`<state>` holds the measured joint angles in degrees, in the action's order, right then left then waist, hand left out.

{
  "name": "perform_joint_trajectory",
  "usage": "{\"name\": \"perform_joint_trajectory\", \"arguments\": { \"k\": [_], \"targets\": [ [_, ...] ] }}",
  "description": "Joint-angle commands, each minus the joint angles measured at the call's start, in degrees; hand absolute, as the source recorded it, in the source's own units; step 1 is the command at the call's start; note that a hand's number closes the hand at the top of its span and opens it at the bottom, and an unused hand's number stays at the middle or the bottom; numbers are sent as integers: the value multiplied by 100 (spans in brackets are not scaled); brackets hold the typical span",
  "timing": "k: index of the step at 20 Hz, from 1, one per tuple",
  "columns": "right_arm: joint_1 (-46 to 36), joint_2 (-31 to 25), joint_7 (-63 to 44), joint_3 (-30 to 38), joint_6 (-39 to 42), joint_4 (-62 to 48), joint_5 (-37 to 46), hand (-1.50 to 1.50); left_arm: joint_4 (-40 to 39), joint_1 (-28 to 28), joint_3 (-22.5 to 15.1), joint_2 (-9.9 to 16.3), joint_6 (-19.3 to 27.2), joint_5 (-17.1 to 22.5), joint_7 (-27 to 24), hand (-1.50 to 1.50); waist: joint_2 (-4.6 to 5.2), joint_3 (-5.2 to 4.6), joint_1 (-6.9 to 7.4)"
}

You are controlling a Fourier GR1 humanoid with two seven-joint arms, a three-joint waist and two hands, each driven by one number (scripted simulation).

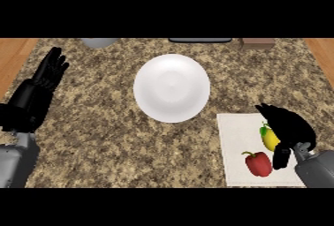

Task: Pick the lemon from the placemat and place it in the plate

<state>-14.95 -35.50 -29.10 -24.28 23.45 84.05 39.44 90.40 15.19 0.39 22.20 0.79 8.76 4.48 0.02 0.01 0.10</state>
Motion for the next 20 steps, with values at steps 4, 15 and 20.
{"name": "perform_joint_trajectory", "arguments": {
  "k": [4,15,20],
  "targets": [
    [150,191,997,226,-217,-1031,568,-150,129,-91,27,-270,-36,-267,41,0,1,1,5],
    [-254,689,1725,601,-1074,-1882,1194,150,527,-94,146,-366,-203,-345,443,0,-1,5,53],
    [-69,953,1743,382,-2340,-1817,1947,150,205,182,258,-426,-94,-471,329,0,0,4,-1]
  ]
}}
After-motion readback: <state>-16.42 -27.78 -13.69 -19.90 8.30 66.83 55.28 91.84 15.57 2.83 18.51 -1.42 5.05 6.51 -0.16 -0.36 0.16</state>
